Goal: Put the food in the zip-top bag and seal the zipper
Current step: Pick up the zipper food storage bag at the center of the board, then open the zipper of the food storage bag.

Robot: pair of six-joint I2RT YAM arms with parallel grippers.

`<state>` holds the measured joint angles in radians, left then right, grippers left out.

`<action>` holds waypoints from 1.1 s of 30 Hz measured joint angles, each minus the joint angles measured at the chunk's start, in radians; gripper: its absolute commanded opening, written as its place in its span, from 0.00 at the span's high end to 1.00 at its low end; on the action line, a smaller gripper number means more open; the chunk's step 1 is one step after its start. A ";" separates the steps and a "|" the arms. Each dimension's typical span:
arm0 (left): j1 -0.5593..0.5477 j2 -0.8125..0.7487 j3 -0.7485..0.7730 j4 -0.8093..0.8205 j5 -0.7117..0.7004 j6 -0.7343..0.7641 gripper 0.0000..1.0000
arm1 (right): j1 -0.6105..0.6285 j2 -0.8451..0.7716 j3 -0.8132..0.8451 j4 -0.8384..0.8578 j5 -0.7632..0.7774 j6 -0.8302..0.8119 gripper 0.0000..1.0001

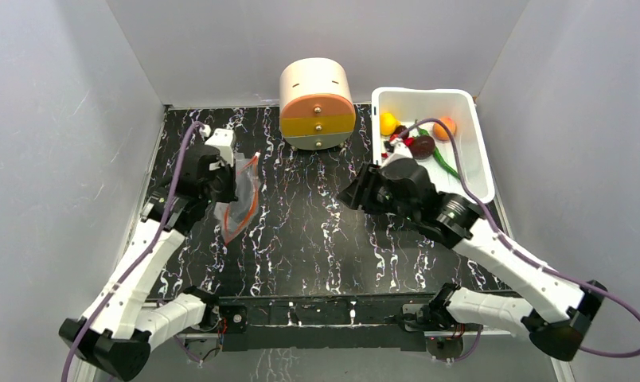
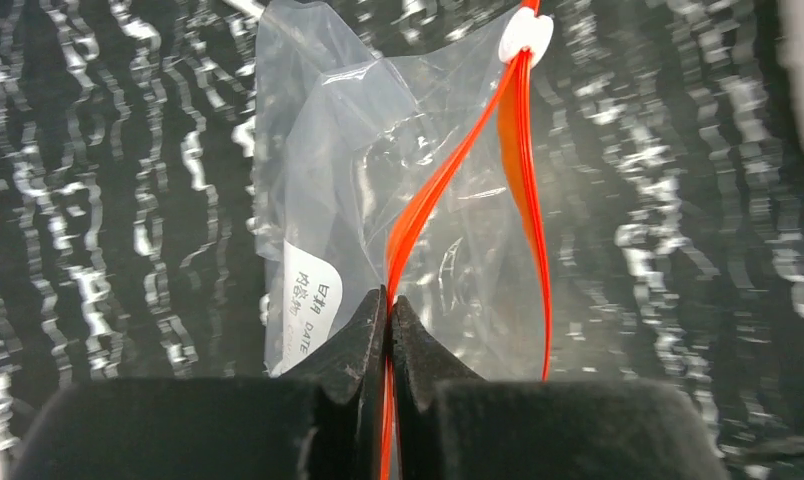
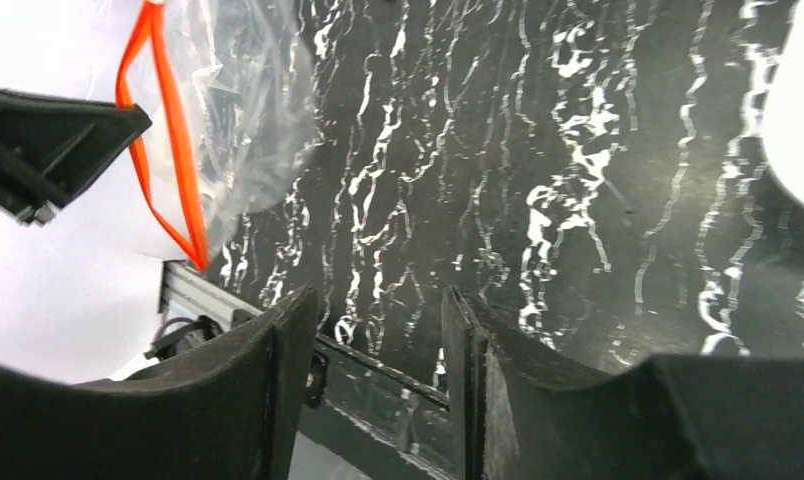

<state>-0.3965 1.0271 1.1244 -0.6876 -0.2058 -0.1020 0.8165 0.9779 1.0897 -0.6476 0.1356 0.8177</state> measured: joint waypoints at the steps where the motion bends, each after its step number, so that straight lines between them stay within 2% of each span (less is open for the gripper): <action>1: 0.000 -0.020 0.005 0.003 0.033 -0.032 1.00 | 0.000 0.032 0.017 0.003 -0.015 0.006 0.57; 7: 0.000 -0.064 0.011 0.049 0.211 -0.207 1.00 | 0.020 0.174 0.066 0.094 -0.063 0.080 0.66; 13: 0.000 -0.026 0.011 0.082 0.336 -0.298 1.00 | 0.124 0.258 0.079 0.210 -0.018 0.152 0.58; 20: 0.000 0.000 0.011 0.115 0.359 -0.320 1.00 | 0.212 0.419 0.214 0.210 0.050 0.151 0.50; 28: 0.000 0.045 0.004 0.169 0.395 -0.354 1.00 | 0.255 0.441 0.259 0.232 0.099 0.122 0.48; 33: 0.000 0.059 0.004 0.175 0.442 -0.367 1.00 | 0.257 0.499 0.312 0.179 0.189 0.106 0.50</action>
<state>-0.3969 1.0859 1.1282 -0.5121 0.2359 -0.4694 1.0733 1.4773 1.4014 -0.4690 0.3244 0.9241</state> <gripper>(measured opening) 0.010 0.515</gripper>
